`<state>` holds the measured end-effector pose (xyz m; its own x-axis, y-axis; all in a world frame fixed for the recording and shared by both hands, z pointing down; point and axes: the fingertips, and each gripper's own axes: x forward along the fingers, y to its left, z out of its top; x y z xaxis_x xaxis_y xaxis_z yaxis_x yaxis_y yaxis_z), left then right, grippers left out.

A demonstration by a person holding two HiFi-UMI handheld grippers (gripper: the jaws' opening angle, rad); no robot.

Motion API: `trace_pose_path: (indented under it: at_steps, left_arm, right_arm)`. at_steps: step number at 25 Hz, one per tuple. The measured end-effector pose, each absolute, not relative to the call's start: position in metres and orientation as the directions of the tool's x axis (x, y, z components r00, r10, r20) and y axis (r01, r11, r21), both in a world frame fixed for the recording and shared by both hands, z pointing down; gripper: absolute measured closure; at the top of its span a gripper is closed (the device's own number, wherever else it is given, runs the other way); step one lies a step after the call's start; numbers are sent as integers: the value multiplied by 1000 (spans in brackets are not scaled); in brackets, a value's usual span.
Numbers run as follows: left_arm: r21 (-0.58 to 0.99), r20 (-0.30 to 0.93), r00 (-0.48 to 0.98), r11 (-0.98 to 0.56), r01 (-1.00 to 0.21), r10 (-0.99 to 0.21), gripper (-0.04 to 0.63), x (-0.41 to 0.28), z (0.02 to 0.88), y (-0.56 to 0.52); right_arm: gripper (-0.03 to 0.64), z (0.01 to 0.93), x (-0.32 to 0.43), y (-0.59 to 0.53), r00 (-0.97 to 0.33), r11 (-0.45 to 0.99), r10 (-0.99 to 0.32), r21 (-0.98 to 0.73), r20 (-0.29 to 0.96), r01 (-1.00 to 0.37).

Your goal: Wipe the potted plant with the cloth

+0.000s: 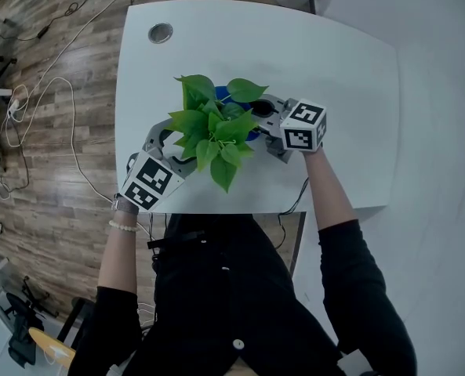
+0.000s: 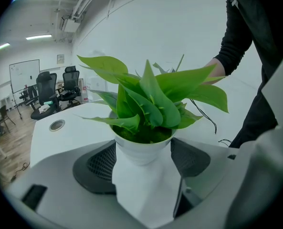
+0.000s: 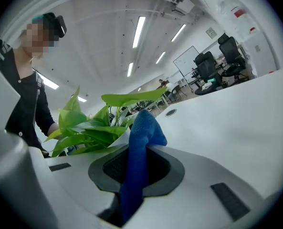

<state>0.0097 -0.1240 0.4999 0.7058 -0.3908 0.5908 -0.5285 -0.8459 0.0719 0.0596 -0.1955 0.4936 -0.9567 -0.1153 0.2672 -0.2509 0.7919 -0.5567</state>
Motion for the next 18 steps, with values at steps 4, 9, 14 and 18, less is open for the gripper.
trace_pose_path:
  at_steps: [4,9,14,18]
  left_arm:
    - [75,591,702,-840,-538,-397,224,9,502,-124]
    - [78,589,703,-837,-541,-399,224,9,501,-124]
    - [79,584,701,-830,-552,-410,225,9,500,-123]
    - [80,584,699,-827,-556,-414,225,9,498,-122]
  right_arm:
    - [529,496,63,-189,-960,787,-103,-569,262,-240]
    - [529,495,67,-184,-954,787,-135,-556,267,-267]
    - [529,494,72,-176,-942,786,-194,-531,275,-317]
    - [529,492,79,-163,-932,773,-230,-529,281,-350]
